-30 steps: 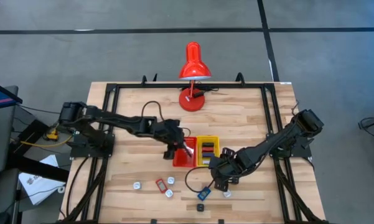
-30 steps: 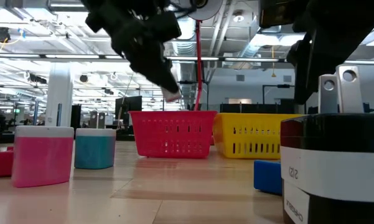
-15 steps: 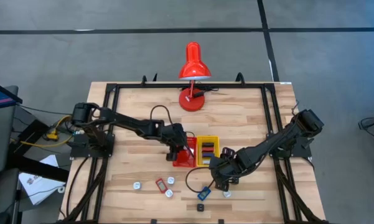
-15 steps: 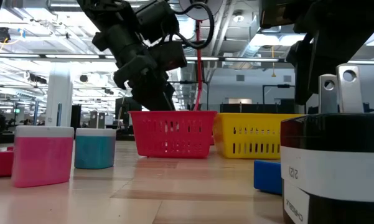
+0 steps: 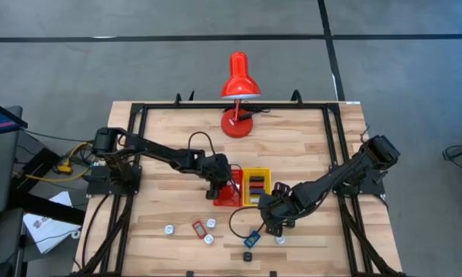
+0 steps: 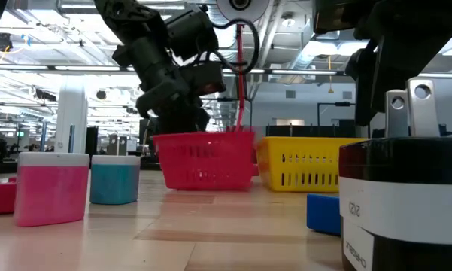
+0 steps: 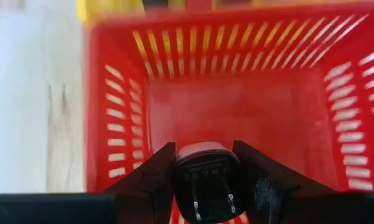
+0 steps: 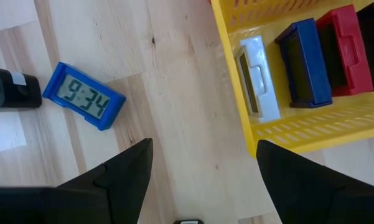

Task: Pick & Place Office items
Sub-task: Put the top left black white charger adapter into the red bin, then put the left blue charger adapter into the red bin

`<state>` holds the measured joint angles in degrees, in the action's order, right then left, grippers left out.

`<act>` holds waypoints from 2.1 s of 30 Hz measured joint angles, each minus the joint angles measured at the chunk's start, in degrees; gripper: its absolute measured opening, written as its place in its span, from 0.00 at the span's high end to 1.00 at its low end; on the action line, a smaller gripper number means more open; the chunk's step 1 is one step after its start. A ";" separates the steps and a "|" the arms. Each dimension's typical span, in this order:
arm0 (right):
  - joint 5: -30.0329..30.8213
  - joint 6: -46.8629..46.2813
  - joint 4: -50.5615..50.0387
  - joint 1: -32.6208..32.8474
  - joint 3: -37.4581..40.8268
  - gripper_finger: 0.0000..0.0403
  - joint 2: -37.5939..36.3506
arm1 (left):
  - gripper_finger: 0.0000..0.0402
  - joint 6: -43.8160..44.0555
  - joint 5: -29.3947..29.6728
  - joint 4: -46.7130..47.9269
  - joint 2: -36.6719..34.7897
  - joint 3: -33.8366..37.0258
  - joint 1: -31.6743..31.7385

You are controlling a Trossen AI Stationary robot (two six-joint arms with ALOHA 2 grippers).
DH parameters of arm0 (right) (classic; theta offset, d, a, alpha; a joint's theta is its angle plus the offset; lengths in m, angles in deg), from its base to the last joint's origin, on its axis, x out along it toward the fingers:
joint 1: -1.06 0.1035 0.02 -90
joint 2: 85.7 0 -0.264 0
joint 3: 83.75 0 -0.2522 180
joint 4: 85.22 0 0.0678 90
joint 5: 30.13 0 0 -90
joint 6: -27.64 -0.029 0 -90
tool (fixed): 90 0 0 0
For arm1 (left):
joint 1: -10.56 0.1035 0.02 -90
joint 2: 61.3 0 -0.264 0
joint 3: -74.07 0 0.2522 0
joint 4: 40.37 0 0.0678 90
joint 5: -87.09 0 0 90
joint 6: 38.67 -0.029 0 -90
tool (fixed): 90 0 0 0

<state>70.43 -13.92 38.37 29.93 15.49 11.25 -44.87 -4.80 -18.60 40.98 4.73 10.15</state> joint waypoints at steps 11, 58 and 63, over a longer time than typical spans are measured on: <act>0.00 0.00 0.55 0.00 0.00 0.31 0.00 | 0.58 0.00 0.09 0.00 -0.76 0.01 0.00; 0.24 -0.21 2.88 -0.92 0.00 0.31 0.00 | 0.13 40.04 -2.82 18.06 -37.72 21.85 -26.56; 0.24 -0.44 2.84 -0.92 0.00 0.31 0.00 | 0.15 42.41 -2.02 16.58 -36.30 22.39 -27.98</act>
<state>70.68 -14.36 41.21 29.01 15.49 11.25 -2.46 -6.82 -2.02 4.69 27.12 -17.83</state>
